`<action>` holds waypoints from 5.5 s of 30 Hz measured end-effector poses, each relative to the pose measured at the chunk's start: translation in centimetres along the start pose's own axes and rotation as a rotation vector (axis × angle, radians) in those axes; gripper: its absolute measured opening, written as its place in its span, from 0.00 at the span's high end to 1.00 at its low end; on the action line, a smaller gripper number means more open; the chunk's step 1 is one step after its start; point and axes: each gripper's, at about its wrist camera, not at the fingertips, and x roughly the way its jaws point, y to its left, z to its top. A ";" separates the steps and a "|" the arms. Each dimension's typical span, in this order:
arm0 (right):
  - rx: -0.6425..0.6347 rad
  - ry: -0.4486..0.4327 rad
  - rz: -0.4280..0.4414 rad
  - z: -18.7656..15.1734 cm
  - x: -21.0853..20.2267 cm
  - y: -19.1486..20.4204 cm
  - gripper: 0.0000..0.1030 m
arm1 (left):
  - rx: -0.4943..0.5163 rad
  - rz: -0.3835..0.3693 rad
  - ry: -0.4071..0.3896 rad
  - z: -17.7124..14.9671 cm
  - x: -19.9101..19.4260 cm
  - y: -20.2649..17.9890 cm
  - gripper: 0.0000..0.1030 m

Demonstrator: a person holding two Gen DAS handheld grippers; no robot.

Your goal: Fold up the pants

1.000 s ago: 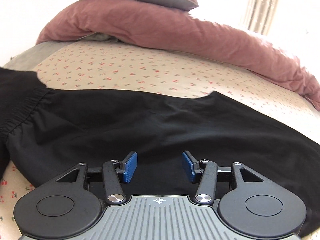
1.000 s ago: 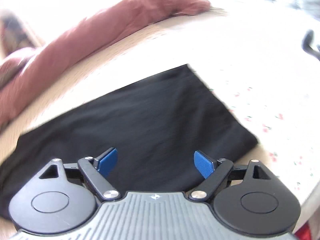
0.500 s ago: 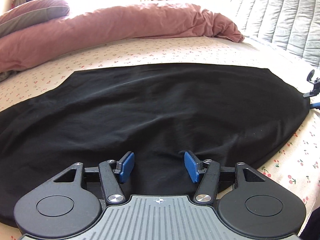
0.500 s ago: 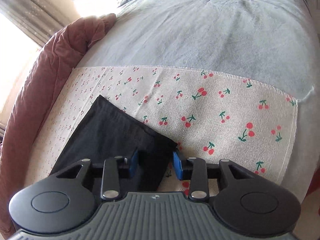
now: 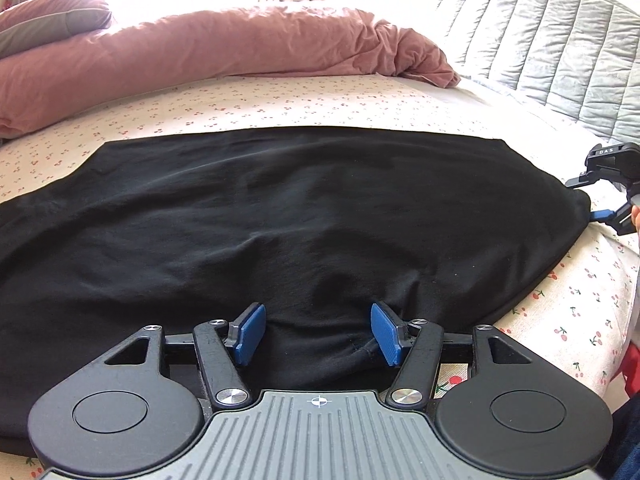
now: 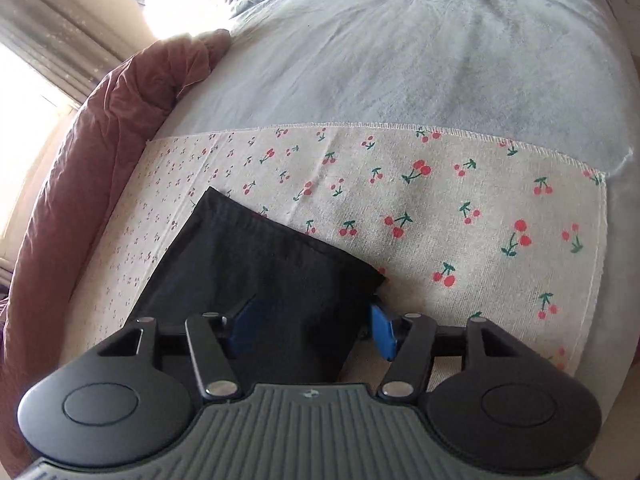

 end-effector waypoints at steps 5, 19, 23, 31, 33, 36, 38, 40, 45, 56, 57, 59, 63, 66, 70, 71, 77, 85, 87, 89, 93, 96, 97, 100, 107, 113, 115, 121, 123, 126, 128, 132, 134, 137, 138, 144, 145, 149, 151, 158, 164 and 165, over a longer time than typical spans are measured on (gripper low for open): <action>0.075 0.015 0.063 0.1 0.8 -0.3 0.94 | -0.014 -0.024 0.005 0.2 -0.1 0.5 0.41; -0.175 -0.268 -0.080 2.2 -1.5 3.9 0.95 | -0.304 -0.002 0.010 0.0 -2.3 10.1 0.41; -0.142 -0.345 -0.178 3.8 -1.5 2.4 0.95 | -0.361 -0.010 0.019 -0.3 -2.9 12.0 0.41; -0.316 -0.452 -0.223 2.3 -2.3 5.7 0.95 | -0.400 -0.025 0.027 -0.6 -3.3 13.3 0.40; -0.397 -0.490 -0.160 1.1 -3.4 8.3 0.95 | -0.411 -0.009 0.014 -0.3 -3.7 14.0 0.37; -0.518 -0.526 -0.065 -1.5 -5.1 12.0 0.95 | -0.431 0.066 -0.028 -0.2 -4.7 16.1 0.35; -0.632 -0.546 -0.005 -4.1 -6.1 14.9 0.95 | -0.485 0.104 -0.039 -0.4 -5.0 18.0 0.35; -0.729 -0.547 0.055 -6.7 -6.8 17.2 0.95 | -0.568 0.100 -0.011 -1.3 -4.6 20.2 0.36; -0.979 -0.495 0.232 -14.9 -8.1 23.1 0.95 | -0.547 0.061 -0.014 -1.4 -5.0 20.7 0.35; -1.798 -0.206 0.496 -41.5 -6.9 26.3 0.93 | -0.707 0.016 -0.084 -1.7 -6.5 25.1 0.35; -1.863 -0.202 0.481 -42.9 -6.7 25.6 0.88 | -0.714 0.008 -0.084 -1.8 -6.5 25.2 0.35; -1.948 -0.231 0.444 -44.5 -6.4 24.5 0.68 | -0.720 -0.002 -0.087 -1.7 -6.6 25.5 0.35; -1.964 -0.298 0.427 -44.5 -7.0 23.4 0.51 | -0.727 -0.019 -0.095 -1.6 -6.7 25.9 0.35; -1.958 -0.301 0.424 -44.3 -7.4 23.3 0.51 | -0.750 -0.047 -0.085 -1.5 -6.4 26.1 0.35; -1.969 -0.245 0.434 -45.3 -7.6 23.5 0.98 | -0.775 -0.117 -0.065 -1.4 -5.9 25.7 0.35; -1.954 -0.239 0.429 -45.8 -7.8 23.5 0.97 | -0.789 -0.145 -0.059 -1.5 -5.7 25.7 0.35; -1.863 -0.354 0.515 -45.8 -10.4 24.0 0.97 | -0.916 -0.316 -0.024 -1.7 -3.8 25.9 0.34; -1.857 -0.422 0.604 -48.1 -12.3 23.4 0.97 | -0.807 -0.213 -0.033 0.2 -2.8 25.0 0.98; -1.856 -0.418 0.609 -48.6 -12.2 23.4 0.96 | -0.773 -0.170 -0.020 0.4 -2.9 25.2 0.99; -1.860 -0.386 0.627 -48.8 -12.1 23.5 0.89 | -0.742 -0.125 -0.026 0.3 -3.5 25.4 0.99; -1.870 -0.319 0.676 -48.9 -12.6 23.4 0.59 | -0.684 -0.023 -0.056 0.0 -5.4 26.8 0.99; -1.826 -0.208 0.710 -48.1 -13.0 24.0 0.57 | -0.676 0.054 -0.075 -0.9 -7.1 28.5 0.99; -1.805 -0.182 0.718 -47.8 -13.0 24.2 0.56 | -0.680 0.081 -0.080 -1.2 -7.7 29.1 0.99; -1.731 -0.090 0.709 -46.6 -12.2 24.9 0.55 | -0.688 0.167 -0.096 -2.0 -9.1 31.0 0.99; -1.502 0.160 0.658 -43.3 -8.8 26.7 0.53 | -0.655 0.230 -0.070 -2.8 -9.3 32.5 0.92; -1.374 0.224 0.611 -41.0 -6.3 26.8 0.53 | -0.581 0.318 -0.083 -2.0 -10.0 31.9 0.94; -1.355 0.216 0.593 -40.3 -6.0 26.9 0.53 | -0.568 0.325 -0.077 -1.9 -10.0 31.8 0.94; -1.260 0.235 0.567 -37.8 -5.0 27.4 0.53 | -0.528 0.374 -0.080 -1.8 -10.7 31.5 0.94; -1.242 0.219 0.550 -36.9 -4.9 27.5 0.53 | -0.516 0.390 -0.063 -1.8 -10.5 31.6 0.89; -1.198 0.210 0.518 -34.9 -4.5 27.6 0.53 | -0.530 0.423 -0.083 -1.6 -11.2 31.9 0.85; -1.133 0.192 0.492 -32.5 -4.2 27.5 0.53 | -0.528 0.481 -0.115 -1.3 -12.3 31.9 0.84; -1.053 0.183 0.414 -28.9 -2.9 26.7 0.53 | -0.535 0.480 -0.174 -0.5 -13.5 31.1 0.84; -1.059 0.206 0.382 -28.3 -1.9 26.3 0.53 | -0.526 0.408 -0.175 0.0 -12.8 29.9 0.83; -1.089 0.258 0.335 -28.7 -0.3 26.3 0.53 | -0.446 0.343 -0.108 0.8 -9.7 26.3 0.83; -1.095 0.269 0.321 -28.9 0.2 26.2 0.53 | -0.413 0.331 -0.087 1.0 -8.4 24.7 0.83; -1.138 0.306 0.317 -28.5 0.7 25.5 0.53 | -0.313 0.317 0.030 1.1 -2.6 20.1 0.83; -1.113 0.315 0.323 -27.8 0.8 25.4 0.53 | -0.306 0.329 0.039 1.1 -2.3 20.0 0.83; -0.996 0.289 0.338 -23.9 1.6 25.0 0.53 | -0.343 0.307 0.023 1.5 -2.9 20.2 0.83; -0.908 0.300 0.381 -21.9 2.6 25.4 0.53 | -0.346 0.280 0.003 1.8 -3.1 19.9 0.83; -0.798 0.298 0.443 -19.7 9.1 28.6 0.54 | -0.264 0.274 0.047 1.5 -1.3 18.7 0.82; -0.747 0.229 0.397 -18.6 11.0 27.9 0.91 | -0.296 0.249 0.045 1.5 -1.8 19.4 0.81; -0.759 0.214 0.373 -18.8 10.5 28.2 0.90 | -0.308 0.246 0.041 1.6 -1.9 19.5 0.81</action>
